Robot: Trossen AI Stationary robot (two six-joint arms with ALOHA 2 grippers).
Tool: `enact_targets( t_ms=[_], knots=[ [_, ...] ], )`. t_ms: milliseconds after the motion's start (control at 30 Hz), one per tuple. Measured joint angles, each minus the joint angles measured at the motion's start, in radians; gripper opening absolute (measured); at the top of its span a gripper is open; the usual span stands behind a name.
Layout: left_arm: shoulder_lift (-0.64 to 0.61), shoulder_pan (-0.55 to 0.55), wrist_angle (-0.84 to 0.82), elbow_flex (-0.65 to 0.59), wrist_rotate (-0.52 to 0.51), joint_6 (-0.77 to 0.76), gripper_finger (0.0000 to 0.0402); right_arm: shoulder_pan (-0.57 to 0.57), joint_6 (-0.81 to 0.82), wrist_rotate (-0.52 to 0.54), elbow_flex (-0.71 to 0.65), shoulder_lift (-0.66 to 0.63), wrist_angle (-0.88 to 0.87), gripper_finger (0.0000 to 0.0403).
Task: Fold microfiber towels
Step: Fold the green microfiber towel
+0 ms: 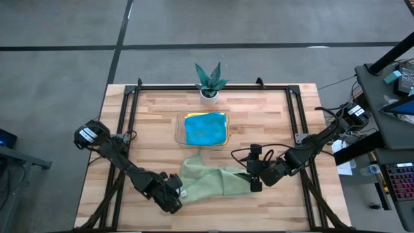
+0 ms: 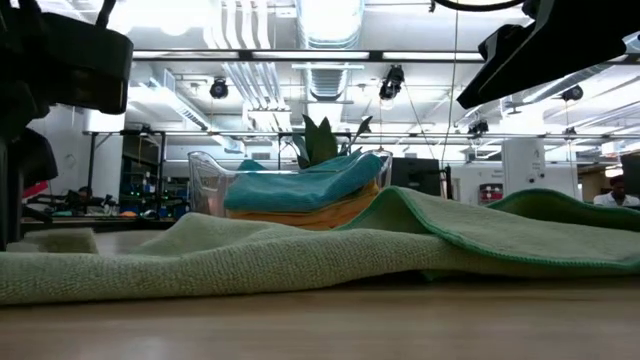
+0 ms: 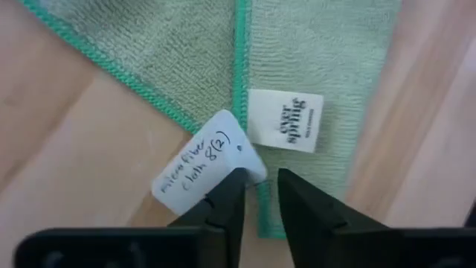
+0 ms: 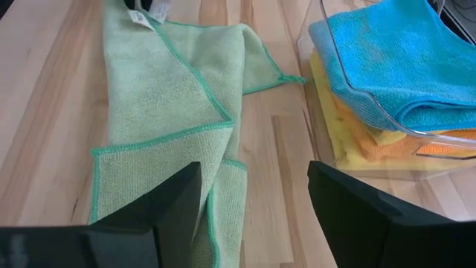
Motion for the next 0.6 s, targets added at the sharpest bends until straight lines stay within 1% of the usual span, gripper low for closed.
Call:
enact_targets(
  t_ms=[133, 200, 267, 400, 600],
  knots=[
    [0.008, -0.002, 0.019, -0.010, 0.010, 0.000, 0.0039, 0.000, 0.000, 0.000, 0.000, 0.000, 0.000, 0.0235],
    [0.008, -0.002, 0.022, -0.010, 0.011, 0.000, 0.0035, 0.000, 0.000, 0.000, 0.000, 0.000, 0.000, 0.0234],
    [0.008, -0.002, 0.022, -0.011, 0.012, 0.000, 0.0040, 0.000, 0.000, 0.000, 0.000, 0.000, -0.001, 0.0233],
    [0.008, -0.002, 0.024, -0.013, 0.036, 0.000, 0.0080, 0.000, -0.007, -0.007, 0.000, 0.000, -0.001, 0.0235],
    [0.016, -0.003, 0.040, -0.013, 0.031, 0.001, 0.0164, 0.003, -0.009, -0.027, -0.001, 0.000, -0.001, 0.0237]
  ],
)
